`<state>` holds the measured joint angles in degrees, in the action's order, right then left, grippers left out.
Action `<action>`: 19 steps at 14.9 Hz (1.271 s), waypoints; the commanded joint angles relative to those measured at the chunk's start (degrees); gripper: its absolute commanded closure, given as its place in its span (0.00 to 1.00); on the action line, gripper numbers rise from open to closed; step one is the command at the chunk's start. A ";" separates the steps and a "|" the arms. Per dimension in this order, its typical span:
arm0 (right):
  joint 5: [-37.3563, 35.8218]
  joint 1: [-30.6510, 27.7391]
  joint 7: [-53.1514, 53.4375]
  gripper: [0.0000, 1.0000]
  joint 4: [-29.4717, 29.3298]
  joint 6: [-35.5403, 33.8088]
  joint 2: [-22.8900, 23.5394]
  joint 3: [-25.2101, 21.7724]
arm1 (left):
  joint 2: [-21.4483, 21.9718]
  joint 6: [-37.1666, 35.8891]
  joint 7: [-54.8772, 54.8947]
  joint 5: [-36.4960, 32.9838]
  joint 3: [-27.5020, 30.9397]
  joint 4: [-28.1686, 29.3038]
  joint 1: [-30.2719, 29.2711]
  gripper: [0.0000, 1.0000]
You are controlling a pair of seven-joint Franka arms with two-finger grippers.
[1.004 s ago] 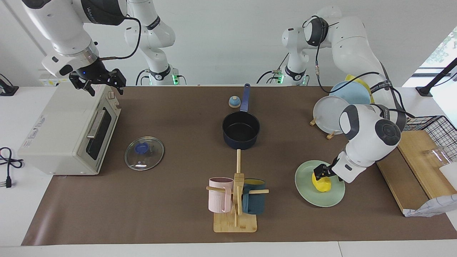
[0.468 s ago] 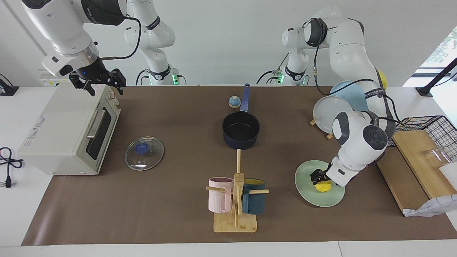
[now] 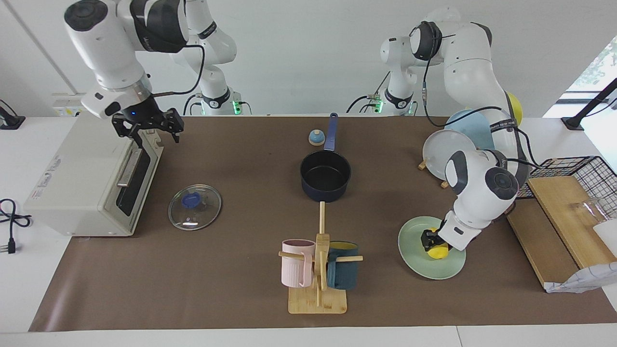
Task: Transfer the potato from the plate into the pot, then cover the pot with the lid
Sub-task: 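Grasp the potato with the left gripper while the right gripper reaches the lid, then carry the potato over the pot while the right gripper grasps the lid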
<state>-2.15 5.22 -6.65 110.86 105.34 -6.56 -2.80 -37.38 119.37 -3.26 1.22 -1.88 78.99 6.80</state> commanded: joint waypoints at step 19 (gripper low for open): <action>0.66 -2.76 -2.23 0.00 11.21 25.62 16.93 0.43 | 31.41 6.92 -36.47 2.91 0.21 34.91 29.93 1.00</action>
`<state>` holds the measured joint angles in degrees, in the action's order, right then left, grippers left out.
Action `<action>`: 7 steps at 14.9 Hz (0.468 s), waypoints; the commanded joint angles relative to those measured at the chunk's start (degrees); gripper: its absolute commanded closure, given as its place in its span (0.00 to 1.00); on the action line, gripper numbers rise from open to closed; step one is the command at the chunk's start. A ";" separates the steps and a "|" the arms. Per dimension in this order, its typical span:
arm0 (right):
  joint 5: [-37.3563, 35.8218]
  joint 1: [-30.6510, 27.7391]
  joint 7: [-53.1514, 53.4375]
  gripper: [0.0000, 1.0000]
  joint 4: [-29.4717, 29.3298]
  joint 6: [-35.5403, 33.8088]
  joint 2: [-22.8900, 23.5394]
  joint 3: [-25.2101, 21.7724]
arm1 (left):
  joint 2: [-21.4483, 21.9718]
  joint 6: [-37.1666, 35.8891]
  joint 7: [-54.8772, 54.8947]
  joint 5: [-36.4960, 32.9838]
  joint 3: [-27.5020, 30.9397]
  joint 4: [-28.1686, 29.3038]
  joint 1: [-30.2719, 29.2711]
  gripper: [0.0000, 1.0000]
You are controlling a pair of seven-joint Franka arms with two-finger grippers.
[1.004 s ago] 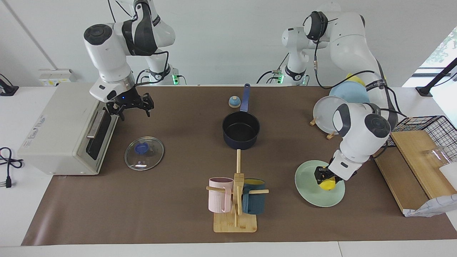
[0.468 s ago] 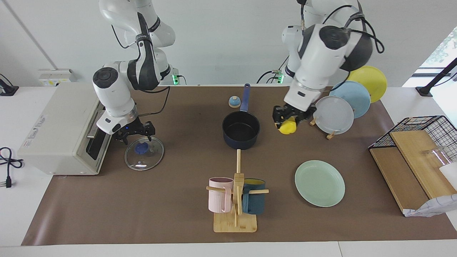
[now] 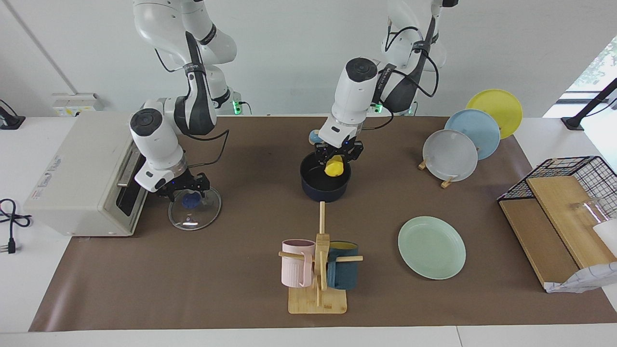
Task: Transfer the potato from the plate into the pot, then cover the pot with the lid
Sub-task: 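Carry the potato over the pot while the right gripper grasps the lid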
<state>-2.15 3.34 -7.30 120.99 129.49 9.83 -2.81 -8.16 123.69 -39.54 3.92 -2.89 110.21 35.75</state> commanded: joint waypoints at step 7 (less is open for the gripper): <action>0.66 -0.36 -1.75 0.10 1.71 1.55 0.46 0.44 | -2.12 9.72 -0.19 -0.32 1.30 5.72 2.65 1.00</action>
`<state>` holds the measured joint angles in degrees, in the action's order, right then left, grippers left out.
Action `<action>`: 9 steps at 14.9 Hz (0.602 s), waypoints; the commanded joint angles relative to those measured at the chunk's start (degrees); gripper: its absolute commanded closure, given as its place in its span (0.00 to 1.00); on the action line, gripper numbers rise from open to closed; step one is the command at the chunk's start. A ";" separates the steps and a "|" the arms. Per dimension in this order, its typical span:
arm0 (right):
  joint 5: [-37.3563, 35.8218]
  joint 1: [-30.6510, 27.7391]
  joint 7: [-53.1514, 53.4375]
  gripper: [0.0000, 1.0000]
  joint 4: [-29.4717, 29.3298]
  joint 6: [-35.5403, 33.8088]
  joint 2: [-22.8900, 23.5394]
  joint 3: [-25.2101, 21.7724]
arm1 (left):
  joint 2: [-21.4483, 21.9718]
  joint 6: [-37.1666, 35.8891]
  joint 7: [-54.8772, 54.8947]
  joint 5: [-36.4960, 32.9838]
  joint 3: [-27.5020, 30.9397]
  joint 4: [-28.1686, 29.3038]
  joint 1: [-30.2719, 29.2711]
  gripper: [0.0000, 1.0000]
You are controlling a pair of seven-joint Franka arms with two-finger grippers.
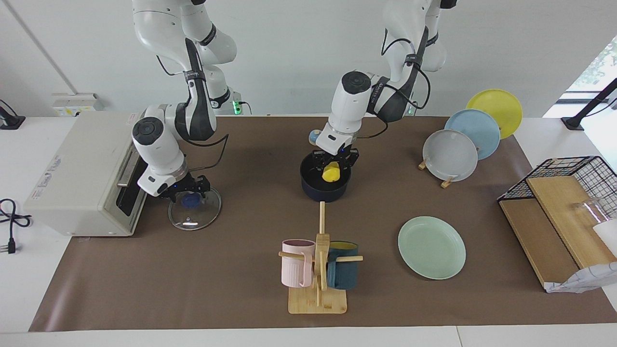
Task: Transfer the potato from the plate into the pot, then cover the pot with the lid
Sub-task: 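Carry the potato over the pot while the right gripper grasps the lid, then release the potato into the pot while the right gripper lifts the lid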
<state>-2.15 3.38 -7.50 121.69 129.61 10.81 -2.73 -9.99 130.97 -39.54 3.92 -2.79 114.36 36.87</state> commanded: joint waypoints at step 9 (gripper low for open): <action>0.66 0.05 -1.64 0.36 0.83 1.88 -0.53 0.36 | -1.35 8.86 -0.36 -1.28 1.29 6.67 2.86 1.00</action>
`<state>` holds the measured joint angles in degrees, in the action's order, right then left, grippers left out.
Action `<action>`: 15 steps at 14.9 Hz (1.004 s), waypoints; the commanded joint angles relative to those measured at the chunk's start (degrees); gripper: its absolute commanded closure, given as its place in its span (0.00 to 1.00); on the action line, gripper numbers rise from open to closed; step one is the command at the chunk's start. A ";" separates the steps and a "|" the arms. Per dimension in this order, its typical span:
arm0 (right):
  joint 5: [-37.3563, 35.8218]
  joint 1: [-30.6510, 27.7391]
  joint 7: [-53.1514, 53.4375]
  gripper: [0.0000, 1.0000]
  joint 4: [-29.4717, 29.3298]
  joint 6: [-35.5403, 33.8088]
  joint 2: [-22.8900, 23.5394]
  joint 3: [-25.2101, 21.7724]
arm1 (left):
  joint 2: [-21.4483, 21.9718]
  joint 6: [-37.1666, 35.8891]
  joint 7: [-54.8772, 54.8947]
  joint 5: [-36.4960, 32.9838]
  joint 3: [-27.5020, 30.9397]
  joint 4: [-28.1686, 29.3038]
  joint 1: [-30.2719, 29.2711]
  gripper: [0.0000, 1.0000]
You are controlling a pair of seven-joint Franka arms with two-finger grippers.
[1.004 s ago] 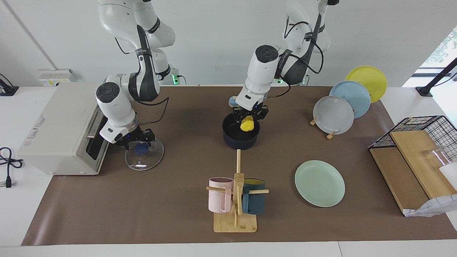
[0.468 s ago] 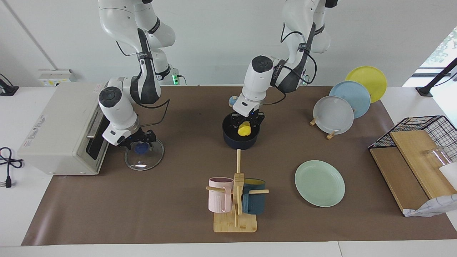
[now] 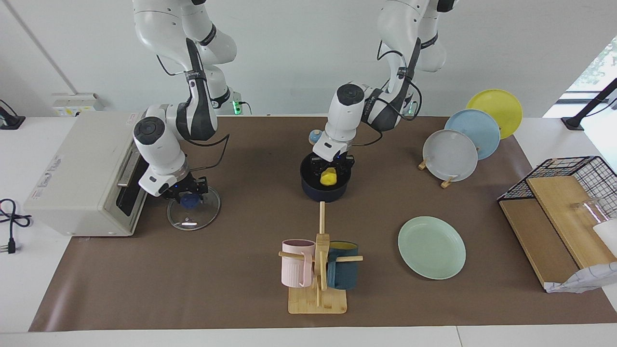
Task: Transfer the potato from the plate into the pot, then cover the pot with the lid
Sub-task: 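Release the potato into the pot while the right gripper lifts the lid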
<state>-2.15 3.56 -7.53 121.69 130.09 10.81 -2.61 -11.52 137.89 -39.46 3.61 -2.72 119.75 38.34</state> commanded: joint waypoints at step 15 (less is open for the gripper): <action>0.57 0.92 -1.53 1.00 -16.20 -25.99 -4.30 1.11 | -0.70 1.07 -0.18 -2.54 1.22 0.75 2.44 0.00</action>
<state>-2.15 4.62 -7.57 108.78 109.53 8.07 -1.98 -12.63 138.29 -39.43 3.07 -2.68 120.12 39.58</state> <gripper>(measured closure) 0.339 0.322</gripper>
